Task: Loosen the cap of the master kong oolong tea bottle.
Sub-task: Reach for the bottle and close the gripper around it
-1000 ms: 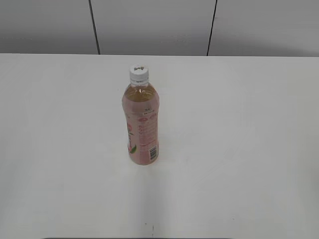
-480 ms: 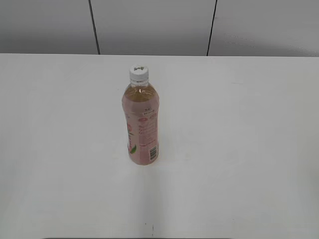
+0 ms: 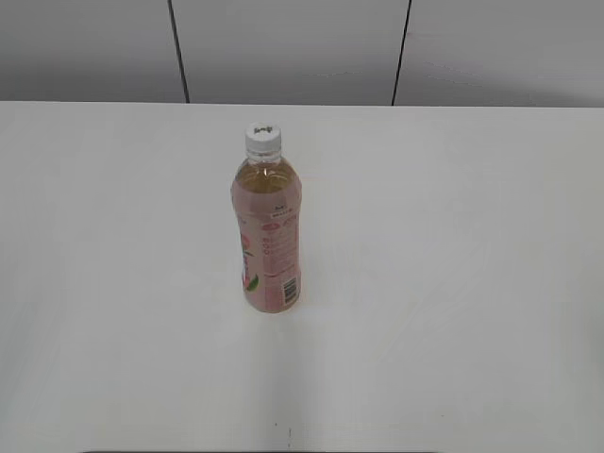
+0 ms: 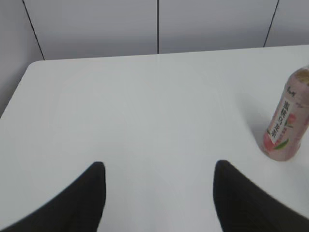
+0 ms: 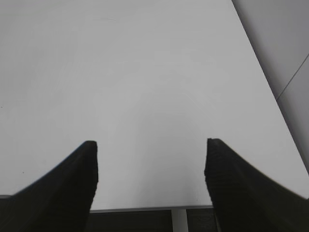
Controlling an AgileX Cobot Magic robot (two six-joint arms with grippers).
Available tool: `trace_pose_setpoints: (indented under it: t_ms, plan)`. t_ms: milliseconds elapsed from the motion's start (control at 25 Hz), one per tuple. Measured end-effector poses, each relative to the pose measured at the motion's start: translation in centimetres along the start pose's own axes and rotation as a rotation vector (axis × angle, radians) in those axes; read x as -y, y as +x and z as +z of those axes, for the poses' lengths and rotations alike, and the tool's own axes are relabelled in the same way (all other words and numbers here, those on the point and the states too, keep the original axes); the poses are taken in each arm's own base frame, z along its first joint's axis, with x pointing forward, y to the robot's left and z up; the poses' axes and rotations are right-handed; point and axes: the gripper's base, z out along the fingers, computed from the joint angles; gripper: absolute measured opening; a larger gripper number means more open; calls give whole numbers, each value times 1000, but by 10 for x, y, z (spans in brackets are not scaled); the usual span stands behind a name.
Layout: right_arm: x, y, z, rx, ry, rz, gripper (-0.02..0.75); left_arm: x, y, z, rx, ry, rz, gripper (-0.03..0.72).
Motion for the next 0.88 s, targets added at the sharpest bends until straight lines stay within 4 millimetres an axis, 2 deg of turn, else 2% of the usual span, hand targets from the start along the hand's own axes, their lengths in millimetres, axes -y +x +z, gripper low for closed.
trace_pose_setpoints:
  t_ms: [160,280,680,880]
  plan:
    - [0,0,0,0,0,0,525,1,-14,5,62,13,-10,436]
    - [0,0,0,0,0,0,525,6,-28,17,84,72,-61,436]
    - [0,0,0,0,0,0,525,7,-63,95,52,85,-72,436]
    - [0,0,0,0,0,0,525,11,-51,131,24,118,-70,436]
